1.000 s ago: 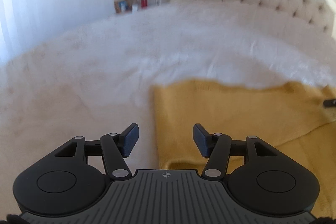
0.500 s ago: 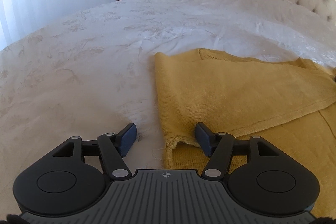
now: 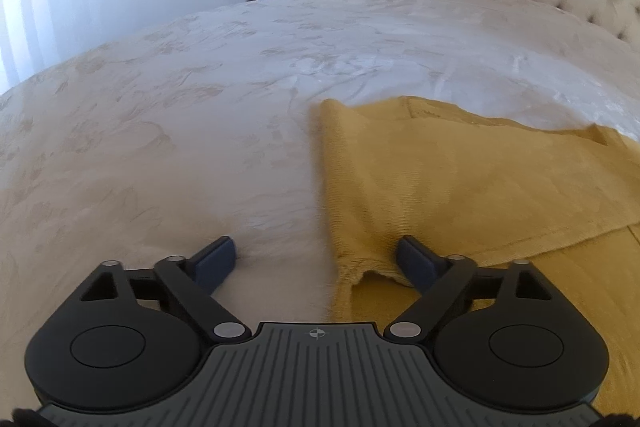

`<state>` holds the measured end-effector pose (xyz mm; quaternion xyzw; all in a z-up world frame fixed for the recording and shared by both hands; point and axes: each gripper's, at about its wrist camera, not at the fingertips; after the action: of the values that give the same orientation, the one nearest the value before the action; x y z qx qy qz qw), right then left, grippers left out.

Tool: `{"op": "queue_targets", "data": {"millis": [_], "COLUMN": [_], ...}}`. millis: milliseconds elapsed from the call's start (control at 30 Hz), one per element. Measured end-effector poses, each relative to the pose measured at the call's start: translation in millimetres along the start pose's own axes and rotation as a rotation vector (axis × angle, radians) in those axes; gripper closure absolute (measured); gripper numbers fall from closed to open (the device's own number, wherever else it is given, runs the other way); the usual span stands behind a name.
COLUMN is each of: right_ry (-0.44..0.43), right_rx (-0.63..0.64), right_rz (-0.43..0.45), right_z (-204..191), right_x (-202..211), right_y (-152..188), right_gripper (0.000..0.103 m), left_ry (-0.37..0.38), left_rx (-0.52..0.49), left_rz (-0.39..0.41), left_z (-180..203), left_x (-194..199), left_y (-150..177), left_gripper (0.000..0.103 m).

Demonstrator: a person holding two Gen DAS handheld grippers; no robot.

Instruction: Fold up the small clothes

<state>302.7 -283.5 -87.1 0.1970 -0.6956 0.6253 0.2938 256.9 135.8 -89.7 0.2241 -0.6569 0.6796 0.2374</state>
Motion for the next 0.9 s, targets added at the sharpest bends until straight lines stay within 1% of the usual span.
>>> {"op": "queue_targets", "data": {"millis": [33, 133, 200, 300, 433, 467, 533, 667, 733, 800, 900], "right_ry": [-0.005, 0.001, -0.018, -0.046, -0.035, -0.03, -0.004, 0.064, 0.094, 0.123, 0.184], "right_rx": [-0.009, -0.009, -0.037, -0.117, -0.194, -0.204, -0.213, -0.199, -0.189, -0.177, -0.135], "right_rz": [0.011, 0.026, 0.001, -0.035, -0.033, -0.033, -0.024, 0.003, 0.015, 0.023, 0.039], "right_z": [5.5, 22.8, 37.9, 64.4, 105.1, 114.0, 133.7, 161.5, 174.5, 185.6, 198.9], "right_x": [4.4, 15.3, 18.0, 17.2, 23.4, 23.3, 24.0, 22.5, 22.5, 21.7, 18.7], "right_y": [0.1, -2.1, -3.5, -5.0, -5.3, -5.7, -6.2, -7.2, -7.0, -6.3, -7.8], "right_gripper": [0.058, 0.058, 0.057, 0.055, 0.052, 0.052, 0.052, 0.052, 0.052, 0.051, 0.051], "left_ry": [-0.003, -0.005, -0.006, 0.001, 0.008, 0.001, 0.013, 0.048, 0.09, 0.128, 0.173], "left_rx": [0.008, 0.014, 0.013, 0.018, 0.043, 0.058, 0.083, 0.04, 0.024, 0.025, 0.017], "left_rz": [0.0, -0.001, 0.0, -0.001, 0.002, 0.012, 0.048, 0.085, 0.094, 0.088, 0.084], "left_z": [-1.3, -1.9, -1.6, -2.6, -5.5, -4.6, 0.3, 34.2, 57.0, 79.3, 112.1], "left_x": [-0.2, -0.8, -0.5, -0.5, 10.1, 16.4, 31.4, 50.3, 52.8, 51.0, 44.1], "left_y": [0.3, -0.1, -0.1, -0.9, -8.8, -12.6, -20.5, -41.5, -49.2, -52.6, -49.3], "left_gripper": [0.009, 0.008, 0.008, 0.008, 0.011, 0.011, 0.011, 0.011, 0.011, 0.011, 0.011]}}
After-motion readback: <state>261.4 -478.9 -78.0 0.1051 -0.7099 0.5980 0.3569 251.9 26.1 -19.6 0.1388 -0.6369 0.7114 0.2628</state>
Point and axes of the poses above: each gripper's, at about its wrist camera, not at the fingertips, and x roughly against the way its jaws point, z to its right, y to its underside, and after that the axes turned 8 degrees about y, right-handed
